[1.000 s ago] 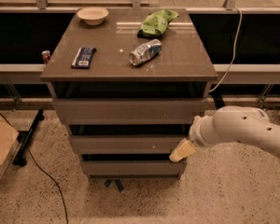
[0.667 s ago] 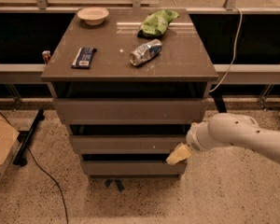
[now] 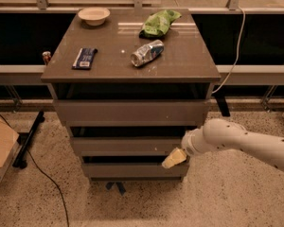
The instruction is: Open middle drawer
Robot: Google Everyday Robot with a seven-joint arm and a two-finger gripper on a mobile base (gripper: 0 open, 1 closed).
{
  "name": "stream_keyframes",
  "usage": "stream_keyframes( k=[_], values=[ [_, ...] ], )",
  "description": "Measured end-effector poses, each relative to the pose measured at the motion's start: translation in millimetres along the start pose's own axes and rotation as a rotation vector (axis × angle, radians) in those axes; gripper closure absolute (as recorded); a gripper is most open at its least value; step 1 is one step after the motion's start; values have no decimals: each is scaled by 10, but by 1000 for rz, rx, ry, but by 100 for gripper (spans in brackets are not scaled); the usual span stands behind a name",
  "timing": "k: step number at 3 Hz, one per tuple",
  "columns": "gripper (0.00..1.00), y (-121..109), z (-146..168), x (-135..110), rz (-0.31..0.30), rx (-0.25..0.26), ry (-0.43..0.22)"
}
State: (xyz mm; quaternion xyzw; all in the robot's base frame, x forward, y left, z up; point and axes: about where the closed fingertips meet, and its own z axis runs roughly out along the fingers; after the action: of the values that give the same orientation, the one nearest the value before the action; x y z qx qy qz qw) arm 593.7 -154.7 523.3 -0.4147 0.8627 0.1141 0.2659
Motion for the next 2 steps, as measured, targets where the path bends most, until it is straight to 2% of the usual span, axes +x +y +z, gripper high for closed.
stream_keyframes(
  k=[2],
  values=[
    [0, -27, 542, -96, 6, -84, -25]
  ],
)
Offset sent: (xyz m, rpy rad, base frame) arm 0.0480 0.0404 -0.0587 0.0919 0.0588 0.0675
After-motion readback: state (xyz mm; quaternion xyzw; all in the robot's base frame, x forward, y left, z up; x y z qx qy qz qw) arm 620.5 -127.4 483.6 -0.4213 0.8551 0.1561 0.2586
